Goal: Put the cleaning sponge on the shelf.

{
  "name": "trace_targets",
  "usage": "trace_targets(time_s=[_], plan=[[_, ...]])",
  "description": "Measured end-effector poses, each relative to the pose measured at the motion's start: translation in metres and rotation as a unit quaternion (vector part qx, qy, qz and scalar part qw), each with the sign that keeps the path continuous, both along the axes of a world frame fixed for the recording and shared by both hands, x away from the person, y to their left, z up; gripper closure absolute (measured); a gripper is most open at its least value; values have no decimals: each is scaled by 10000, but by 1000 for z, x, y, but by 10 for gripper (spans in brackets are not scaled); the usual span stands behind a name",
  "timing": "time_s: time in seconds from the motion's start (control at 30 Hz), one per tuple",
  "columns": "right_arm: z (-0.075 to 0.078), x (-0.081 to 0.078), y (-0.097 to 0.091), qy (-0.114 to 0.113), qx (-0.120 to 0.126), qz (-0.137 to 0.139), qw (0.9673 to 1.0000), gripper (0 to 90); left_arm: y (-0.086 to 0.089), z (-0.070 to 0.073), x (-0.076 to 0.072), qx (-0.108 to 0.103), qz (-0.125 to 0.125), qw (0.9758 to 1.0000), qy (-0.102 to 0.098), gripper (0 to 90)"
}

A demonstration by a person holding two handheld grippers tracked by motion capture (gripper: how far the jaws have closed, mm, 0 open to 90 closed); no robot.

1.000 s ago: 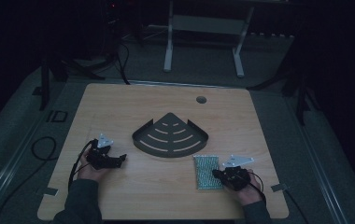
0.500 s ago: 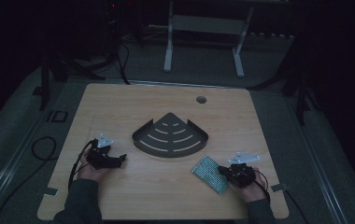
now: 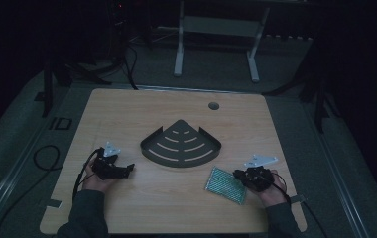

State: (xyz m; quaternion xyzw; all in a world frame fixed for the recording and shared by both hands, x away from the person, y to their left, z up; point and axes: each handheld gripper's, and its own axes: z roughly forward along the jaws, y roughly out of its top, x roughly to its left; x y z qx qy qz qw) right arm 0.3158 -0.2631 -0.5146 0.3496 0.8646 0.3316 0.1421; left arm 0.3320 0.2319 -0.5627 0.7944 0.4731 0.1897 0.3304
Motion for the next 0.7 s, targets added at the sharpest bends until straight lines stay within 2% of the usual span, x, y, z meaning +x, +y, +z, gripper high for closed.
trace_targets(time_s=[0.1, 0.33, 0.6, 0.7], plan=[[7, 4, -2, -35, -47, 65, 10000, 807, 0, 0, 0, -1, 0, 10000, -1, 148], [20, 12, -5, -46, -394, 305, 9987, 778, 0, 0, 0, -3, 15, 10000, -7, 148], [25, 23, -3, 180, -813, 583, 9948, 746, 0, 0, 0, -3, 19, 10000, -7, 148], [28, 28, -2, 333, -860, 712, 9932, 733, 0, 0, 0, -3, 22, 10000, -9, 148]])
